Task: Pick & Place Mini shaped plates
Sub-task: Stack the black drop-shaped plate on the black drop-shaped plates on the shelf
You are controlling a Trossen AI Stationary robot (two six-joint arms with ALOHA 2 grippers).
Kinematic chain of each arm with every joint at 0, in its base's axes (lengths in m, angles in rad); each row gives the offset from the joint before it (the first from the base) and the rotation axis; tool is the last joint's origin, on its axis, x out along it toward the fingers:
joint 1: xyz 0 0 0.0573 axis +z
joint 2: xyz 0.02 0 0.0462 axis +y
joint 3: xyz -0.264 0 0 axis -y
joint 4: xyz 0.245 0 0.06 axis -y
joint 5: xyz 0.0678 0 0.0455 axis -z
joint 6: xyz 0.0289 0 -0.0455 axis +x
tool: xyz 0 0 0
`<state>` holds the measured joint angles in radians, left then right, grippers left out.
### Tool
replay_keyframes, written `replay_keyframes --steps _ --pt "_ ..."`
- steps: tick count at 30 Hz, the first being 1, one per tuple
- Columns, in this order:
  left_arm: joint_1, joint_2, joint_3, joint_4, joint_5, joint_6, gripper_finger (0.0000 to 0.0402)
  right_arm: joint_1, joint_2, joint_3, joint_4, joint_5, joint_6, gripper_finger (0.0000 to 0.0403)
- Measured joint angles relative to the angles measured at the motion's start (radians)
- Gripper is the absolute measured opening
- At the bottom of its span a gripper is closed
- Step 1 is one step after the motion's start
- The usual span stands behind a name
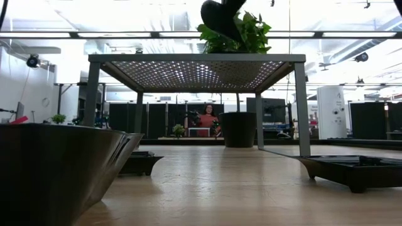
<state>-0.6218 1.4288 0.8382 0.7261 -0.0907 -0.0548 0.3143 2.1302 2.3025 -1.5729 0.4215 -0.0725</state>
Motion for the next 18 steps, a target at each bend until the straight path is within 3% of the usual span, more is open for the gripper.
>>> replay_keyframes --steps 6,18 --pt "-0.047 -0.059 -0.046 0.006 -0.004 0.053 0.0140 -0.007 -0.030 0.031 0.002 0.080 -0.007 0.0013" --pt "-0.056 -0.078 -0.074 0.025 -0.024 0.054 0.0140 -0.078 -0.035 -0.062 0.002 0.048 0.046 0.0013"
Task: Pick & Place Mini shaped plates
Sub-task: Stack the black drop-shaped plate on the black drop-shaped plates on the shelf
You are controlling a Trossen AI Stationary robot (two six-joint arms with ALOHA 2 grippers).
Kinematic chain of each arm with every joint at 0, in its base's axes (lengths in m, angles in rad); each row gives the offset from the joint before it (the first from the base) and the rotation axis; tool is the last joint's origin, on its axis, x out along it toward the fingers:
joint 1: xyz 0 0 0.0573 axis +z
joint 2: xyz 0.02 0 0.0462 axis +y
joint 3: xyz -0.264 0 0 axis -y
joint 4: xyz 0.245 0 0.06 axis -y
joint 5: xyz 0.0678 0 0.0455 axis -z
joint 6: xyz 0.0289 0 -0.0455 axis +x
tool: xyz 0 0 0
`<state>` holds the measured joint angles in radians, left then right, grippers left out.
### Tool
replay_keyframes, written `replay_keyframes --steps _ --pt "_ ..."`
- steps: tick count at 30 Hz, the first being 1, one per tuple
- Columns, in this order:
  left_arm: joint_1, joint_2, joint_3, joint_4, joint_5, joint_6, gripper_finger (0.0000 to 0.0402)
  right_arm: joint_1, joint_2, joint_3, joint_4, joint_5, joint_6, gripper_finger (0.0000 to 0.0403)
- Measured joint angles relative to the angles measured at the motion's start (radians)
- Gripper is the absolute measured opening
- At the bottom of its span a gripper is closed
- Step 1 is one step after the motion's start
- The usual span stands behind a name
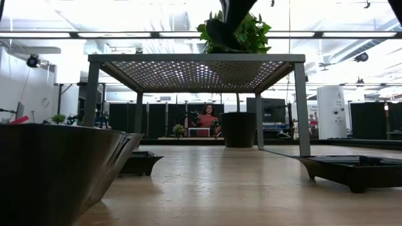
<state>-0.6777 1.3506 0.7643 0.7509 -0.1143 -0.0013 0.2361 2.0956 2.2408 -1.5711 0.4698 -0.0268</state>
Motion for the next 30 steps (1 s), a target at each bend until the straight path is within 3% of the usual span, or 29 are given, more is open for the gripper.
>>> replay_keyframes --steps 26,30 --pt "-0.001 0.000 0.000 0.001 0.000 0.006 0.0140 0.003 0.000 -0.103 0.000 -0.021 0.022 0.0013" --pt "-0.001 0.000 0.000 0.001 0.000 0.009 0.0140 0.003 0.000 -0.103 0.000 -0.021 0.022 0.0030"
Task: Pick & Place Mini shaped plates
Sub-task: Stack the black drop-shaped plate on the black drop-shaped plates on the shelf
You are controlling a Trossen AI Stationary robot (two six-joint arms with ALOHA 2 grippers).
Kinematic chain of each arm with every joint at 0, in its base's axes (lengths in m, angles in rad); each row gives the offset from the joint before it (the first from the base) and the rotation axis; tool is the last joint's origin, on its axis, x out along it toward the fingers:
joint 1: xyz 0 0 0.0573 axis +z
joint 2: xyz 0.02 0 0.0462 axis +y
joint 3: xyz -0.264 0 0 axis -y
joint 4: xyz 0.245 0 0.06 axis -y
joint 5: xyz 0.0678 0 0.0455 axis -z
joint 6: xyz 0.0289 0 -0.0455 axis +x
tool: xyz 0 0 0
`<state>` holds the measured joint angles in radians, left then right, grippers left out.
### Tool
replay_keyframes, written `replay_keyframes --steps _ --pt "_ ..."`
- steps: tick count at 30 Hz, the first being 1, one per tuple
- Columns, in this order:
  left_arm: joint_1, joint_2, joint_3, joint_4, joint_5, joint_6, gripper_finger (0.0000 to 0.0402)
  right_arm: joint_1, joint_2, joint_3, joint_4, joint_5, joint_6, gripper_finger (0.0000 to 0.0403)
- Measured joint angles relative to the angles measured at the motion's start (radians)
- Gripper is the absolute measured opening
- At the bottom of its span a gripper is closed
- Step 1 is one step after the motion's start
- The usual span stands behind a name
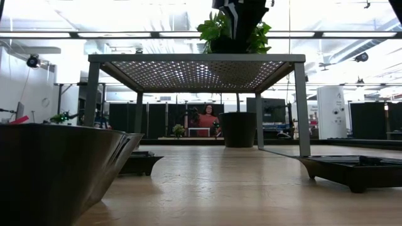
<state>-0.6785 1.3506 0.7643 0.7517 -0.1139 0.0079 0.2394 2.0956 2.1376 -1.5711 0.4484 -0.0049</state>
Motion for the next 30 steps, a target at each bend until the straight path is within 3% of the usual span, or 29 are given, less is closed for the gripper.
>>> replay_keyframes --steps 8,13,25,30 --pt "0.000 0.000 0.000 0.000 0.000 0.003 0.0140 0.002 -0.001 0.000 0.000 0.007 0.004 0.0098" --pt "0.000 0.000 0.000 0.000 0.000 0.003 0.0140 0.017 -0.021 0.001 0.000 0.007 0.004 0.0118" --pt "0.000 0.000 0.000 -0.006 0.000 0.004 0.0140 0.039 -0.091 0.002 0.000 0.067 0.037 0.0104" --pt "0.000 0.001 0.000 -0.006 0.000 0.004 0.0140 0.038 -0.103 -0.005 0.000 -0.013 0.007 0.0093"
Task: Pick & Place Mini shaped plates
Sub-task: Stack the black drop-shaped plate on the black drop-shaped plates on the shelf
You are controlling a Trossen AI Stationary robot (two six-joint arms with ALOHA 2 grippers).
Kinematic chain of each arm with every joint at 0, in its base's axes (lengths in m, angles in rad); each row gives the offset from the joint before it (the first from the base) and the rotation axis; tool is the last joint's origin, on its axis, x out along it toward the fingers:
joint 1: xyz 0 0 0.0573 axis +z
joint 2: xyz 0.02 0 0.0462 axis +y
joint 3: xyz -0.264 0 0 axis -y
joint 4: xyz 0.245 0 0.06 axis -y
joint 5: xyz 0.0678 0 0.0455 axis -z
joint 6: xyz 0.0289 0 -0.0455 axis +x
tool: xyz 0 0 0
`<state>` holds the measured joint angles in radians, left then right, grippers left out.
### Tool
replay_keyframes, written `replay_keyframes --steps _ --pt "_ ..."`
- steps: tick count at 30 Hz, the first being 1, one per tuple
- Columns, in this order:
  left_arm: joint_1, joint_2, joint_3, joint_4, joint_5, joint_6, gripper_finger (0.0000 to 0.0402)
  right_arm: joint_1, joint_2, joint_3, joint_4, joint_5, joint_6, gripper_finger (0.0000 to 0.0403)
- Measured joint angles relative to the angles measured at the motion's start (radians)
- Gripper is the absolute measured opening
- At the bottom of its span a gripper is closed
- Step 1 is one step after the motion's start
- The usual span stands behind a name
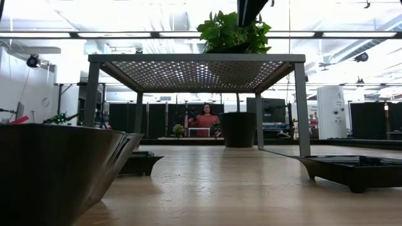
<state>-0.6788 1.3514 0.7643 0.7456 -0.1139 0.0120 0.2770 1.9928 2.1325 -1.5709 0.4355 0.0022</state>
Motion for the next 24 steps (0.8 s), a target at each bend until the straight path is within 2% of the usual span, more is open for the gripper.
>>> replay_keyframes --steps 4,13,24 --pt "0.000 0.000 0.000 0.001 0.000 0.000 0.0140 -0.003 -0.004 -0.031 0.000 0.036 -0.063 0.0088" --pt "0.000 0.000 0.000 0.003 0.000 0.000 0.0140 -0.035 -0.004 -0.147 0.004 0.036 -0.114 0.0091" --pt "0.000 0.000 0.000 0.002 0.000 0.000 0.0140 -0.042 -0.023 -0.147 0.031 0.039 -0.115 0.0070"
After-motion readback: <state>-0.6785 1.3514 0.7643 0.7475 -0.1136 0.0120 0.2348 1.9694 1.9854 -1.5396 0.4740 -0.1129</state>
